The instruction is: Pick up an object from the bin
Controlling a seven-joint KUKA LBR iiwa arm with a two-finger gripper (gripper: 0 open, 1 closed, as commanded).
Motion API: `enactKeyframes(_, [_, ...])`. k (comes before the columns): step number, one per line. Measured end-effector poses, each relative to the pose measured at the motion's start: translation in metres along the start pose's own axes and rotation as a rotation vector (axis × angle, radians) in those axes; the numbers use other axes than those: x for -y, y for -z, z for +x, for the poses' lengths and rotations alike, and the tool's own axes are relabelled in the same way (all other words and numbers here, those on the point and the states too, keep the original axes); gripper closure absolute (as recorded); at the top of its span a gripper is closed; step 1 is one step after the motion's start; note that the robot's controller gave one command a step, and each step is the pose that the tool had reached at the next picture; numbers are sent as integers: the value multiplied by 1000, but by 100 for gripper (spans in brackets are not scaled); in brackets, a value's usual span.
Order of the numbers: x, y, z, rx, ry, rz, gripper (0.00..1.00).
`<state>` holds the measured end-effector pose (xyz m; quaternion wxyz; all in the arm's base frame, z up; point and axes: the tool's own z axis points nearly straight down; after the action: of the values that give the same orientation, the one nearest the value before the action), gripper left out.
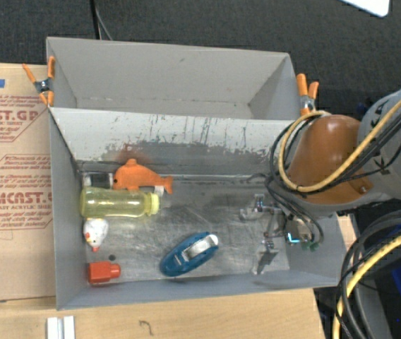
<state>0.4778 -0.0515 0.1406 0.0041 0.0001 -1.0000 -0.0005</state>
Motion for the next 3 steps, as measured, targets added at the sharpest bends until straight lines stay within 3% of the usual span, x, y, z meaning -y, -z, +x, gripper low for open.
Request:
enactKeyframes(1, [0,4,-2,8,1,1,0])
enactKeyframes(2, [-87,-62,-12,2,-76,18,100])
enactKeyframes(3, [-87,-62,-12,2,-76,17,100])
